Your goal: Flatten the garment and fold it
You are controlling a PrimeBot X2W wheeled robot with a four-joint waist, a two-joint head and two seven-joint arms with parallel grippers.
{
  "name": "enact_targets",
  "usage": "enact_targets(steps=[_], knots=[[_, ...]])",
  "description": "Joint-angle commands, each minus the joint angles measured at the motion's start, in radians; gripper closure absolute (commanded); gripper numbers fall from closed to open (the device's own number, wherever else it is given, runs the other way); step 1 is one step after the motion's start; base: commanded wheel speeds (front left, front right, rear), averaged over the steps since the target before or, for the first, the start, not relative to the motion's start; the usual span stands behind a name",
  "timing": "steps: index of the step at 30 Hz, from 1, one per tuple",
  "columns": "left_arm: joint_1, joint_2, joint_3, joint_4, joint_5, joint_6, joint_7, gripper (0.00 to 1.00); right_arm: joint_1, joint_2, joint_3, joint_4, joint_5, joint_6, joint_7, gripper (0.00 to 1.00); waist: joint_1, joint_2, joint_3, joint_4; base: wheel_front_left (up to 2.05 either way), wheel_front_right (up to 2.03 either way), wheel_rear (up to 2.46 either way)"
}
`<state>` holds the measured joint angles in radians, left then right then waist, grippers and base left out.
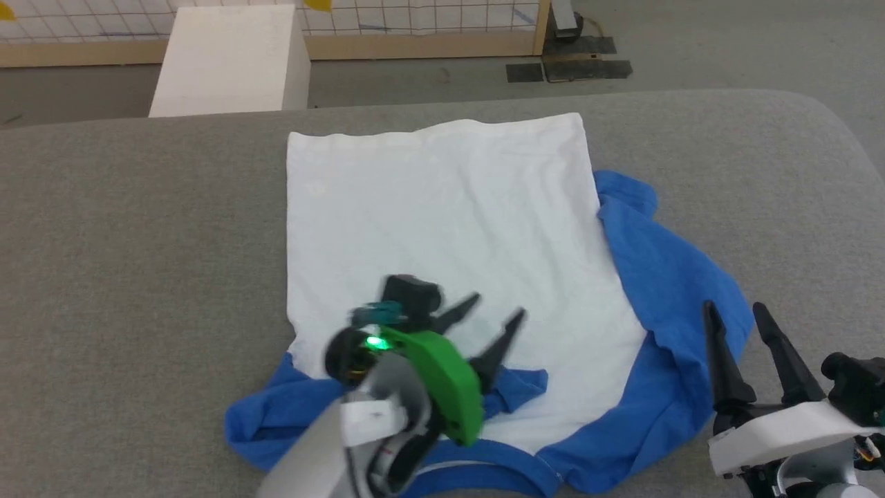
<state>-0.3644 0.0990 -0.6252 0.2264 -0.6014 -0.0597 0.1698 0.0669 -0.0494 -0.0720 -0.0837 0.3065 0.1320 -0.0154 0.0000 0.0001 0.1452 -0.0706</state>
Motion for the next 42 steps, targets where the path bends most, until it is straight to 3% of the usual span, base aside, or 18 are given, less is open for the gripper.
enact_targets(steps=[1, 8, 15, 23, 33, 34, 36, 37, 42], knots=[[0.026, 0.033, 0.031, -0.027, -0.004, 0.022, -0.033, 0.00, -0.008, -0.001, -0.006, -0.009, -0.013, -0.001, 0.005, 0.00, 0.0000, -0.0001, -0.005, 0.014, 0.00, 0.00, 0.00], [0.130, 0.157, 0.229, -0.124, 0.051, 0.161, -0.277, 0.00, -0.137, -0.008, -0.049, 0.015, -0.100, -0.001, 0.064, 0.00, 0.0000, -0.0001, 0.035, 0.053, 0.00, 0.00, 0.00], [0.155, 0.201, 0.350, -0.091, 0.080, 0.195, -0.417, 0.00, -0.352, -0.051, -0.138, 0.180, -0.117, -0.001, 0.238, 0.00, 0.0000, -0.0001, 0.134, 0.107, 0.00, 0.00, 0.00], [0.138, 0.147, 0.482, -0.109, 0.140, 0.157, -0.431, 0.00, -0.606, -0.113, -0.175, 0.431, -0.069, -0.001, 0.419, 0.00, 0.0000, -0.0001, 0.255, 0.170, 0.00, 0.00, 0.00], [0.132, 0.068, 0.576, -0.081, 0.226, 0.063, -0.431, 0.00, -0.759, -0.128, -0.231, 0.627, -0.157, -0.001, 0.624, 0.00, 0.0000, -0.0001, 0.303, 0.199, 0.00, 0.00, 0.00], [0.132, 0.062, 0.582, -0.078, 0.231, 0.057, -0.431, 0.00, -0.763, -0.125, -0.241, 0.635, -0.172, -0.001, 0.643, 0.56, 0.0000, -0.0001, 0.300, 0.199, 0.00, 0.00, 0.00], [0.136, 0.051, 0.597, -0.073, 0.244, 0.046, -0.431, 0.00, -0.767, -0.117, -0.259, 0.635, -0.201, -0.001, 0.663, 0.94, 0.0000, -0.0001, 0.291, 0.197, 0.00, 0.00, 0.00], [0.140, 0.045, 0.606, -0.069, 0.250, 0.041, -0.431, 0.00, -0.766, -0.113, -0.273, 0.625, -0.212, -0.001, 0.655, 1.00, 0.0000, -0.0001, 0.282, 0.194, 0.00, 0.00, 0.00], [0.163, 0.028, 0.640, -0.054, 0.274, 0.021, -0.431, 0.00, -0.728, -0.116, -0.341, 0.557, -0.254, -0.001, 0.571, 1.00, 0.0000, -0.0001, 0.227, 0.176, 0.00, 0.00, 0.00]])
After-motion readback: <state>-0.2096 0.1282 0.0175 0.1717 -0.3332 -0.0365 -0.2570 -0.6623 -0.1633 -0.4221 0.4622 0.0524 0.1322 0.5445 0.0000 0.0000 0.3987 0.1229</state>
